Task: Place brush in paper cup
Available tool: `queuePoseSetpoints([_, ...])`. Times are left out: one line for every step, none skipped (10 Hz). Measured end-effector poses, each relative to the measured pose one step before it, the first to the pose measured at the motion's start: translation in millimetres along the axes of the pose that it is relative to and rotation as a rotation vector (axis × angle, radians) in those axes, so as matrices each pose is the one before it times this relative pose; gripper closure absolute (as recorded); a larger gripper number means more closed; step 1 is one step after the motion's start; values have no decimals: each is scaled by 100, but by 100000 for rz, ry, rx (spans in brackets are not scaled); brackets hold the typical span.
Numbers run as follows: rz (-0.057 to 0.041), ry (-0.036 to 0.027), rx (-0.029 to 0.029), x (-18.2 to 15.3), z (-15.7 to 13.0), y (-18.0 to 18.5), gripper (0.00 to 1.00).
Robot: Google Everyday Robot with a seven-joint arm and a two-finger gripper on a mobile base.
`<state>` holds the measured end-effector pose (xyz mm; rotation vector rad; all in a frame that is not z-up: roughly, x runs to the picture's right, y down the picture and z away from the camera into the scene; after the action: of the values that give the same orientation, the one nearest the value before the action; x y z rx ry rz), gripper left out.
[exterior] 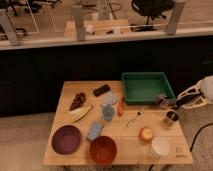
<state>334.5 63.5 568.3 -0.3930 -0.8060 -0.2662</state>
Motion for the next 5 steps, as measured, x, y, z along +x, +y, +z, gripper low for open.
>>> queuePoseSetpoints([327,-423,462,-608,-359,762,98])
queuePoseSetpoints([486,-487,107,-713,-474,739,98])
queuePoseSetpoints([297,-430,17,-800,-608,479,98])
queuePoseSetpoints([605,-928,-331,-774,-647,700,98])
queuePoseSetpoints([497,82,193,-49,-234,325,98])
